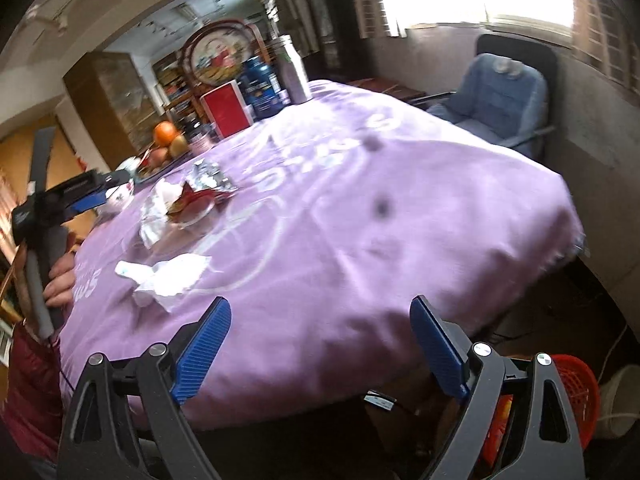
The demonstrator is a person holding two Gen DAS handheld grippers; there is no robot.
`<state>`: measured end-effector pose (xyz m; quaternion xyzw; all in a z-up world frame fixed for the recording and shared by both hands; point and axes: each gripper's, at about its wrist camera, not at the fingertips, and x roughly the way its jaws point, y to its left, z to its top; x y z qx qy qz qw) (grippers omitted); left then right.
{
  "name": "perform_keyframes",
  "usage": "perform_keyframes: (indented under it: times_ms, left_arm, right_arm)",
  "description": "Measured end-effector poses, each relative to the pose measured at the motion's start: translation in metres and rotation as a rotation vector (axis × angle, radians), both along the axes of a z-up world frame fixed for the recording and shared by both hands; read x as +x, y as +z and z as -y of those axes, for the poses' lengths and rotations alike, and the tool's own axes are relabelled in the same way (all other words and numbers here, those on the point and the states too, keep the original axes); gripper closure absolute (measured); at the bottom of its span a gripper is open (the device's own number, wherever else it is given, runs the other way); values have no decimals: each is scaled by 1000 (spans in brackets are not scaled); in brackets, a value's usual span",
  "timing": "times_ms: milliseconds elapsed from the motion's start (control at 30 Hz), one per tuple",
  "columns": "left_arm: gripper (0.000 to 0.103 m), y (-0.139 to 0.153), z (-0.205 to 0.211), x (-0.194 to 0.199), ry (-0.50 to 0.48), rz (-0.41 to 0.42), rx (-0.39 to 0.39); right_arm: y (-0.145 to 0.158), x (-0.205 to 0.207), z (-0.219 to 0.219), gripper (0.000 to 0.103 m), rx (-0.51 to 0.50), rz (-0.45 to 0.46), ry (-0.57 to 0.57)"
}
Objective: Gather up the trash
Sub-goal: 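Move both open tools back over the tissues and chip bag on the table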
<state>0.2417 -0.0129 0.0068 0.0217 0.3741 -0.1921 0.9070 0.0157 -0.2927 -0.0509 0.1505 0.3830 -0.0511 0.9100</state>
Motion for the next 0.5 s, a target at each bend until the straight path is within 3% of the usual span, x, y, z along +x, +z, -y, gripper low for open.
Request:
perform_keyframes:
  times_ms: [200,333,433,500]
  left_arm:
    - [13,-39,-9,36,6,-102,-28]
    - [13,-55,-10,47,34,-117,56]
    - [13,-64,-13,53,98,-109,149]
    - [13,-69,-22,59,143,-140,167]
  right_arm:
    - [2,29,-29,12,-25,-17,57]
    - [-1,48,-40,12,-17,-25,87]
    - [-1,62,-50,12,-4,-27,117]
    - [1,71,-57,12,-3,-23,139]
